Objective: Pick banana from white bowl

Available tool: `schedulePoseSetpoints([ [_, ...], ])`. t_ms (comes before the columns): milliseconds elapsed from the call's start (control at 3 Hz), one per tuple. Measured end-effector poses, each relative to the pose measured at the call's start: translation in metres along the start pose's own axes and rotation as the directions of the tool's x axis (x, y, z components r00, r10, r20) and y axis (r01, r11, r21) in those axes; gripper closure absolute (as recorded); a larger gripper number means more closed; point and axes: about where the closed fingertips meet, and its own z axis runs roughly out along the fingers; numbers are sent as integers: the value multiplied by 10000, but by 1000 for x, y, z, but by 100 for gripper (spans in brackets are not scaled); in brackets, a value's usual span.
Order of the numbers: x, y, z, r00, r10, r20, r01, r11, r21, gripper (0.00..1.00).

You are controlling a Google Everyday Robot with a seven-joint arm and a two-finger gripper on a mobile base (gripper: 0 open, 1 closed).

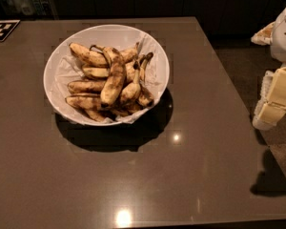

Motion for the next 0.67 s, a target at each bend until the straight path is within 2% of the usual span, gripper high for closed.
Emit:
schedulePoseSetpoints([
  [333,0,0,0,10000,0,0,0,10000,0,0],
  [667,-7,-3,3,9977,405,-546,-406,9992,-9,0],
])
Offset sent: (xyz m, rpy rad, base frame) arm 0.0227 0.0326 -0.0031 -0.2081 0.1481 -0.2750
